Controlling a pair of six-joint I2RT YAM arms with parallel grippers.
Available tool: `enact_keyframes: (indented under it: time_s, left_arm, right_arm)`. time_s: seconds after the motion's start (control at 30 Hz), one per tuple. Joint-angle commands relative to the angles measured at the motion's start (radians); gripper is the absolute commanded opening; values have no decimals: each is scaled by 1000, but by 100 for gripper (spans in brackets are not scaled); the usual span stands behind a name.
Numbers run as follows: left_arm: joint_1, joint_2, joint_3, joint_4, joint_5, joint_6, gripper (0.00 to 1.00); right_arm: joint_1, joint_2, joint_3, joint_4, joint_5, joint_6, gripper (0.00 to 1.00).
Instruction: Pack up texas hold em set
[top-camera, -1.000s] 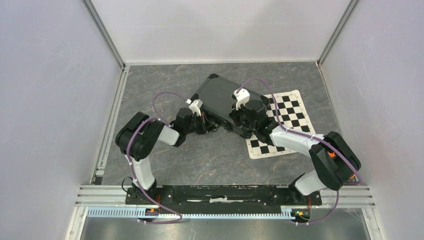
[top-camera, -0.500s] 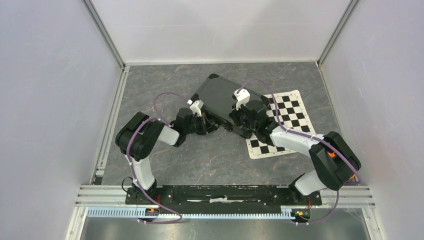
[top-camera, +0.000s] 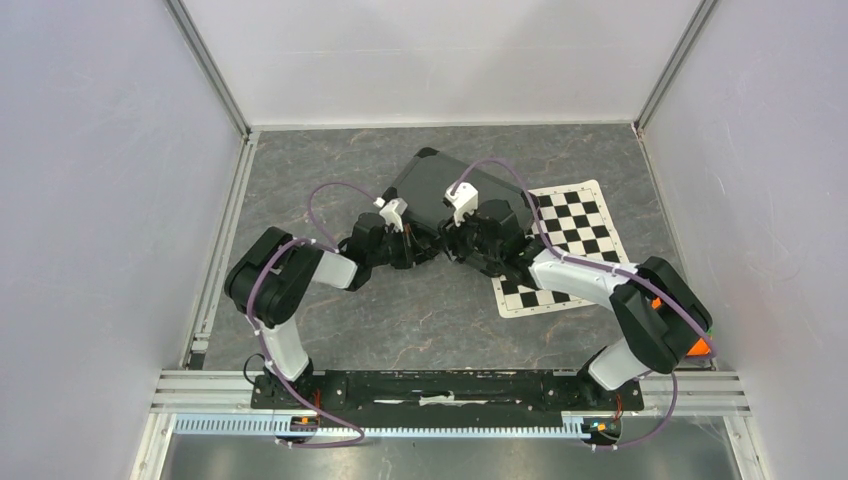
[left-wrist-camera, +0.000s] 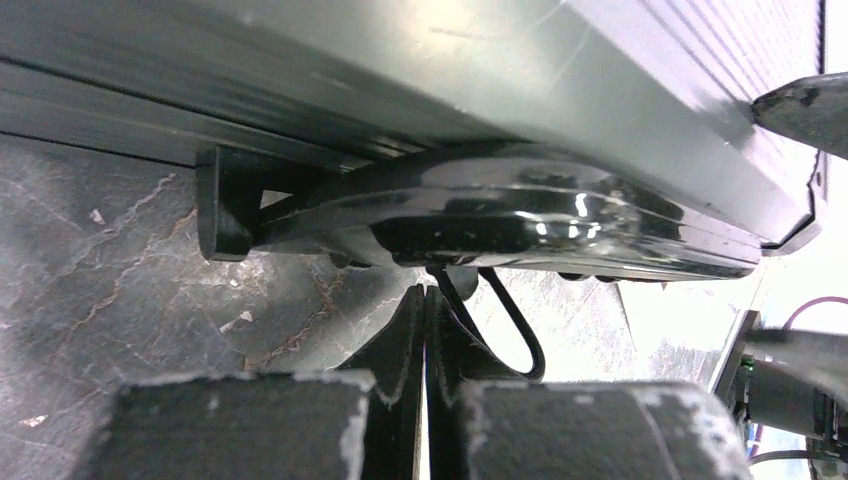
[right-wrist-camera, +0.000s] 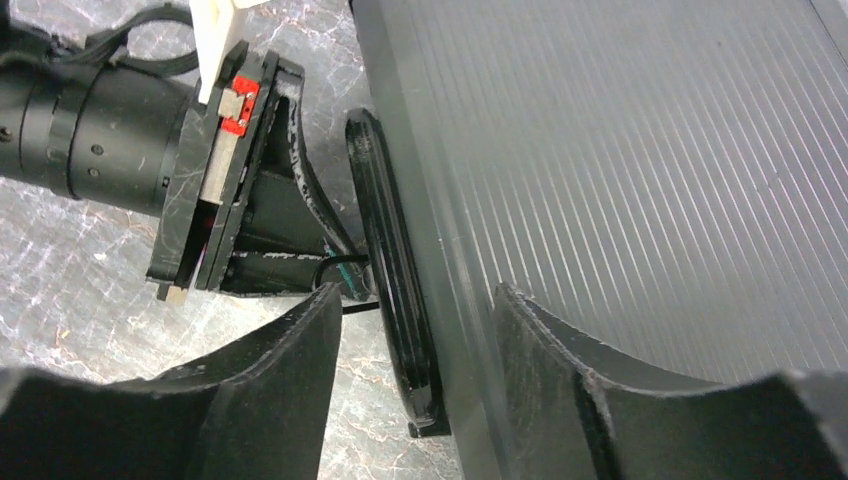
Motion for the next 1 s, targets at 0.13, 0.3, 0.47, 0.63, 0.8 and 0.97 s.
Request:
enact_keyframes:
  time_s: [0.13, 0.3, 0.47, 0.63, 0.8, 0.97]
  left_arm:
    - [-5, -60, 31, 19, 28, 6, 2]
    - [-5, -54, 44, 29, 30, -3, 2]
    - [-5, -51, 51, 32, 31, -6, 2]
    - [-5, -45, 50, 47, 33, -14, 2]
    - [-5, -37, 51, 61, 33, -19, 2]
    - [-5, -37, 58, 63, 33, -22, 2]
  right_arm:
    - [82, 70, 25, -250, 64, -91, 71]
    - [143, 115, 78, -312, 216, -131, 73]
    - [172, 148, 106, -353, 290, -149, 78]
    - [193, 189, 137, -384, 361, -154, 77]
    - [204, 221, 157, -406, 361, -161, 78]
    - [209, 239, 166, -421, 344, -168, 82]
